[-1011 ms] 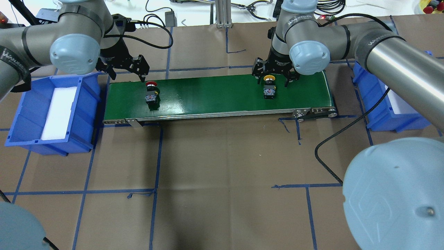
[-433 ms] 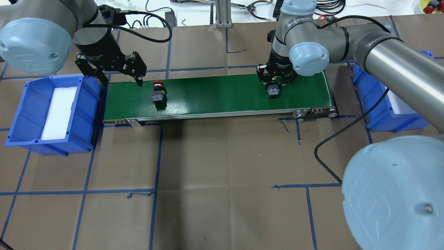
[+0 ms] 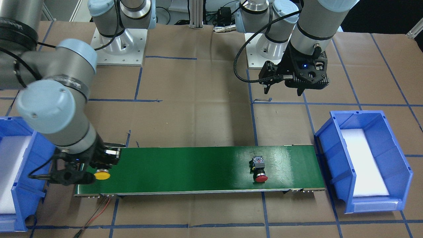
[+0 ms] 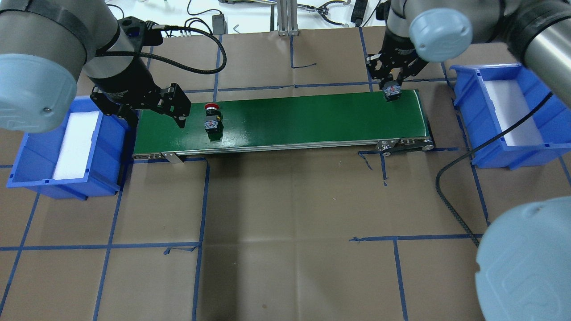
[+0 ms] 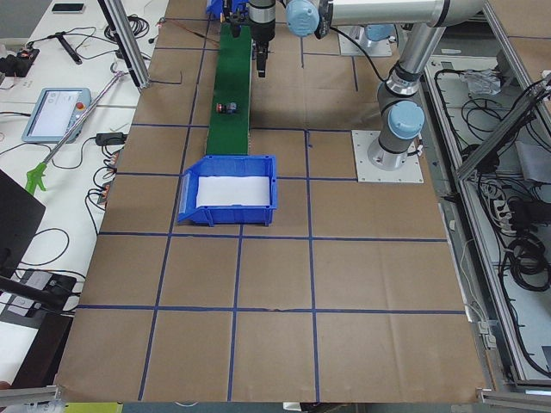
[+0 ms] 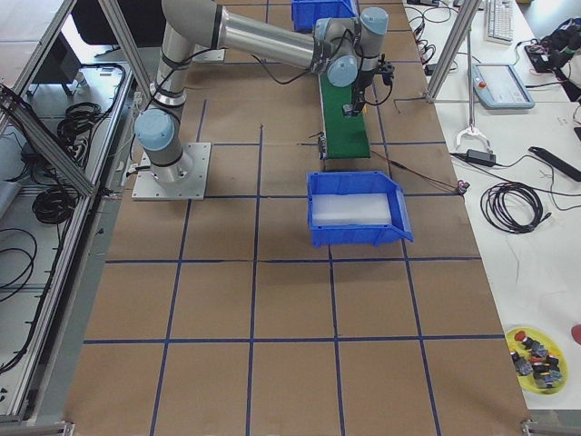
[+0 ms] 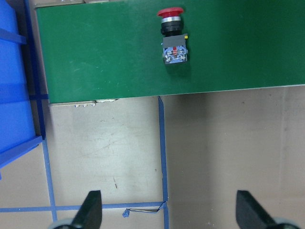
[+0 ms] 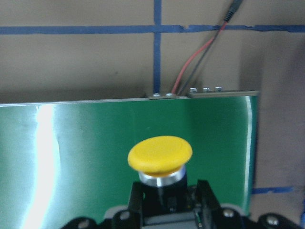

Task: Transport two buttons from left to right
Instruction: 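Carry the yellow button with the right gripper to the empty blue bin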

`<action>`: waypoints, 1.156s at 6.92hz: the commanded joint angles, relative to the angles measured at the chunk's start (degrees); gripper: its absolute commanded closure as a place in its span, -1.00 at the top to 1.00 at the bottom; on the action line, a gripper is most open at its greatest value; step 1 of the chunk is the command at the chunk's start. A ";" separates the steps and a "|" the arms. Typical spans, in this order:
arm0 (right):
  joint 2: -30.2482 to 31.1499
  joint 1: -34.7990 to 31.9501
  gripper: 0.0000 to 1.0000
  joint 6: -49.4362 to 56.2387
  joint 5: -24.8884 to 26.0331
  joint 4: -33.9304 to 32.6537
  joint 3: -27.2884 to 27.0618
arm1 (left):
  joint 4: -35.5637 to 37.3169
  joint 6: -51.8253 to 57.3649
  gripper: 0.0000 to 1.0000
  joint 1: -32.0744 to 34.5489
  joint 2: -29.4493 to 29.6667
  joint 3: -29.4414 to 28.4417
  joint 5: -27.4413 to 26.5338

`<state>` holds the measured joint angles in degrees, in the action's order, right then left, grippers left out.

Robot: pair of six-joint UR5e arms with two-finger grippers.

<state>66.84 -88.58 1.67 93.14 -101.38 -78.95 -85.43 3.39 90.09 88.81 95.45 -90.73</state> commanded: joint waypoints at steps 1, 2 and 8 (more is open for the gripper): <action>4.08 12.57 -0.92 15.47 0.20 10.39 5.72 | 0.61 0.04 0.99 -0.18 -0.92 0.71 0.03; 4.00 20.82 -0.92 24.69 -0.50 9.98 5.91 | 0.53 -0.05 0.99 -1.05 -0.92 0.71 0.12; 2.15 28.81 -0.93 31.56 -1.99 -10.73 -10.05 | 0.53 -1.54 0.99 -1.85 -0.84 0.35 0.20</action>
<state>68.62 -59.81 34.33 91.54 -106.52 -84.17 -84.90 2.09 88.19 87.91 95.76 -90.53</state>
